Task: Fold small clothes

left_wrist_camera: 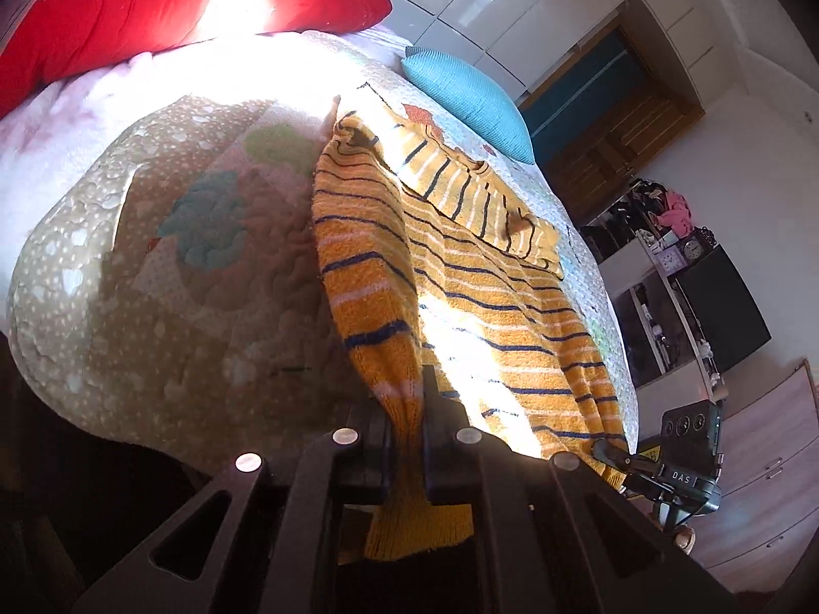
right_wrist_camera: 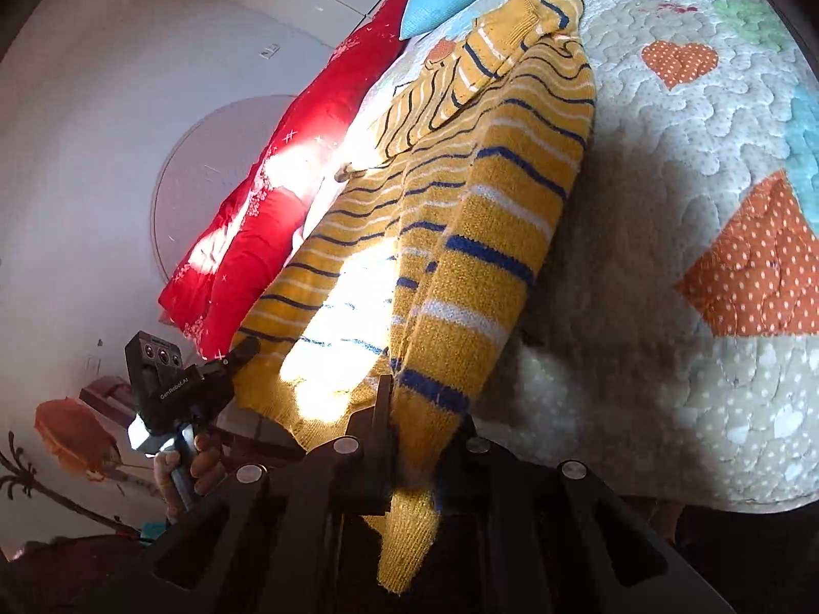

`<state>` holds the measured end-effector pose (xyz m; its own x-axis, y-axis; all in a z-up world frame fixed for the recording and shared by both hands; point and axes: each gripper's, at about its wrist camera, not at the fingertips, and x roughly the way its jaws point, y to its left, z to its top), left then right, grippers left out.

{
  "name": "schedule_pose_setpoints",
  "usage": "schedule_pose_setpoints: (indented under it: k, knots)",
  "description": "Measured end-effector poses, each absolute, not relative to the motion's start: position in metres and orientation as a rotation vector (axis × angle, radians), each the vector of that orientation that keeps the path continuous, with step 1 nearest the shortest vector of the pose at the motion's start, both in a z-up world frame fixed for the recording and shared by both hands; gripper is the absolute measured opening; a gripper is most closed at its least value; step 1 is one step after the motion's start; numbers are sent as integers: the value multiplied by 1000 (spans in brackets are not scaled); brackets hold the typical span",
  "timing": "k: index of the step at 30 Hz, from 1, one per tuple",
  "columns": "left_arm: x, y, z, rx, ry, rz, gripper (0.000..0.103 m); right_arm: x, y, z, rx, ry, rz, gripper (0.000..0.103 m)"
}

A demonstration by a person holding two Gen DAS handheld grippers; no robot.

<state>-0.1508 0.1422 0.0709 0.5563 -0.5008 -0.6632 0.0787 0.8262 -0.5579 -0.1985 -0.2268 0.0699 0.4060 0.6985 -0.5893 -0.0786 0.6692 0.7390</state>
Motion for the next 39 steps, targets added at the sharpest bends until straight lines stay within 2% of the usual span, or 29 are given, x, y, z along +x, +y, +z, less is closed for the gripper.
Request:
schedule_pose_setpoints:
  k: [4,8,16,20,25,27,29,30,32,35,39]
  knots:
    - [-146,143,67,-479,937,-324,7,-187,-227,66,704,1061,532,11]
    - [-120,145,86,-496,879,-330,8,-160,-232,95,681,989,554,11]
    - [5,119,128,-487,823,-338,8,-34,-249,156,653,863,498,12]
    - [93,100,118,-478,878,-281,8,47,-260,142,675,901,404,12]
    - [167,90,84,-535,991,-251,11,110,-288,88,867,993,342,18]
    - [180,98,79,-634,993,-282,24,122,-302,74,980,981,344,29]
    - [189,103,80,-702,967,-309,46,132,-316,66,1058,954,334,40]
    - [192,106,83,-728,946,-323,51,136,-321,63,1092,942,335,46]
    - [196,115,87,-791,901,-354,65,145,-329,57,1153,929,322,50]
    - [202,126,94,-822,866,-329,72,158,-333,50,1176,936,296,51]
    - [200,129,97,-718,887,-283,72,165,-346,55,1193,895,266,62]
